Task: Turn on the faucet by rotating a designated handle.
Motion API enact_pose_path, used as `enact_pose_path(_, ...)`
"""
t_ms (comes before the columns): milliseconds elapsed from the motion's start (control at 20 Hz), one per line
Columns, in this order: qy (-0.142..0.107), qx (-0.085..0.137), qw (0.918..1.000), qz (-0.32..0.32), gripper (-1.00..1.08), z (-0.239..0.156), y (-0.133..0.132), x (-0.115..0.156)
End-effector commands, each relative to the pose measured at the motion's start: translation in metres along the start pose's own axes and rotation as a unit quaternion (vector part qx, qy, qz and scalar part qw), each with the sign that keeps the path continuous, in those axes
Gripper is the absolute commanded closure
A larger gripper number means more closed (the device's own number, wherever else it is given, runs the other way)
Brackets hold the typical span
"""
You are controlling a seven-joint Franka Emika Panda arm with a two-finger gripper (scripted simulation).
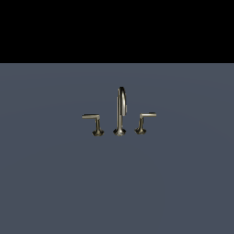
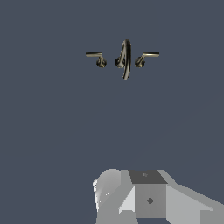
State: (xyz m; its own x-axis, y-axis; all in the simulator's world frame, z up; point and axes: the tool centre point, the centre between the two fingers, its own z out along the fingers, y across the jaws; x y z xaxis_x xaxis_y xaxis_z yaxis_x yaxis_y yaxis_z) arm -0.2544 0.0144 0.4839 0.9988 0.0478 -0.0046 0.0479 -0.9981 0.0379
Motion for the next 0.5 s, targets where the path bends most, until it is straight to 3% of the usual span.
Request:
enact_pose_path(0, 0.000, 0.000, 1.0000, 0.000, 1.08, 0.000, 0.000, 0.000)
enact_pose_path(450, 0.000, 0.001, 0.9998, 0.022, 1.08, 0.011, -0.009, 0.005)
